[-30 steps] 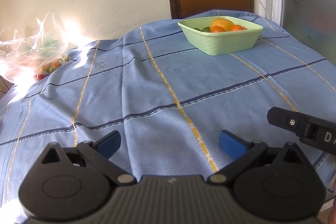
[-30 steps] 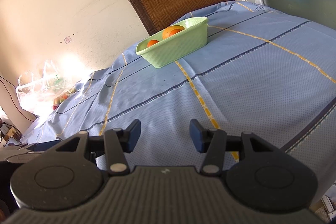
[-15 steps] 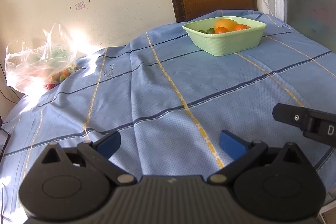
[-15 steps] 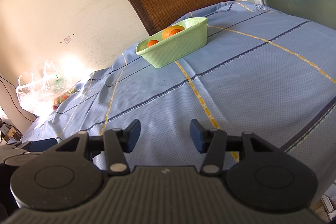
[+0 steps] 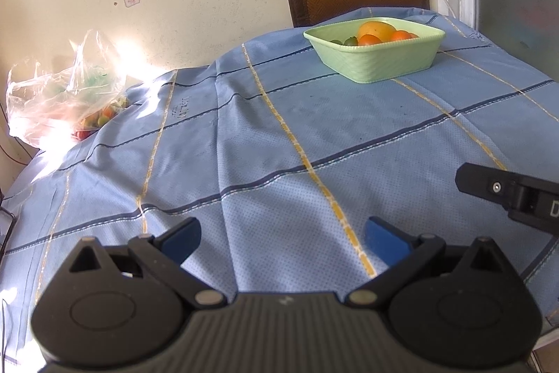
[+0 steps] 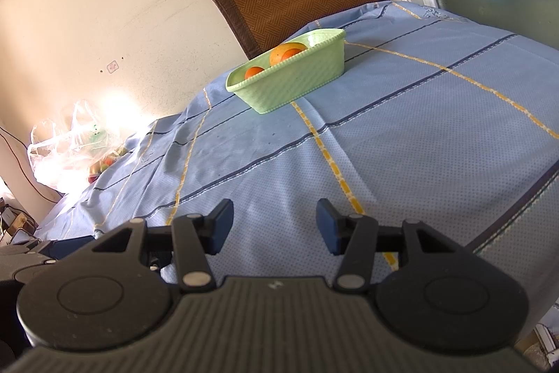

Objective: Organize fruits

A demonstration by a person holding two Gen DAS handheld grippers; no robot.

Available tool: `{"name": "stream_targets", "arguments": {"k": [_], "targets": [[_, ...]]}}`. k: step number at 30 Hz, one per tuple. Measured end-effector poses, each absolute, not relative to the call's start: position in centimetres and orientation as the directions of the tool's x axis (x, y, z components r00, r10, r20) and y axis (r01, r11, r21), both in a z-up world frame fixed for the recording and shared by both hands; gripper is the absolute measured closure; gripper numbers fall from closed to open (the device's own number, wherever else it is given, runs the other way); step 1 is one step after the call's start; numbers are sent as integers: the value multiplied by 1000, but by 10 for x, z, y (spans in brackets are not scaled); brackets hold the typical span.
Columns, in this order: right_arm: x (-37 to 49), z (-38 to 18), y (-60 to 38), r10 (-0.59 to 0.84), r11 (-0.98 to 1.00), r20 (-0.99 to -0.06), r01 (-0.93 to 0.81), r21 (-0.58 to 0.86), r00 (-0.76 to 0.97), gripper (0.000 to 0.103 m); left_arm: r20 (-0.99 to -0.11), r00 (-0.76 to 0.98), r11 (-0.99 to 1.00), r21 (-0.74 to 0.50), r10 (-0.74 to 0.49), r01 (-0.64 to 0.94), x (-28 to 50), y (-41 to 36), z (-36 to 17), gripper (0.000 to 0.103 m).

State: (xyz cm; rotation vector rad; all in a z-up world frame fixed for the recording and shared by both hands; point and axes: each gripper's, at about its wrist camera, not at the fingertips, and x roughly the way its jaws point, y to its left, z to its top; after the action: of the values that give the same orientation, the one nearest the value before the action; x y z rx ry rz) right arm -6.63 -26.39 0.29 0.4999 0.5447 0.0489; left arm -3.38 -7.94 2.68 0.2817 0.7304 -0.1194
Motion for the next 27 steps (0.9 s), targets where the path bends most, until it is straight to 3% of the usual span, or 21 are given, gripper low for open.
{"name": "stream_targets", "arguments": {"k": [27], "targets": [[-67, 2, -263, 173, 878, -481, 87, 470, 859, 47, -684, 730, 961, 199, -3, 190, -32, -74, 25, 0]]}}
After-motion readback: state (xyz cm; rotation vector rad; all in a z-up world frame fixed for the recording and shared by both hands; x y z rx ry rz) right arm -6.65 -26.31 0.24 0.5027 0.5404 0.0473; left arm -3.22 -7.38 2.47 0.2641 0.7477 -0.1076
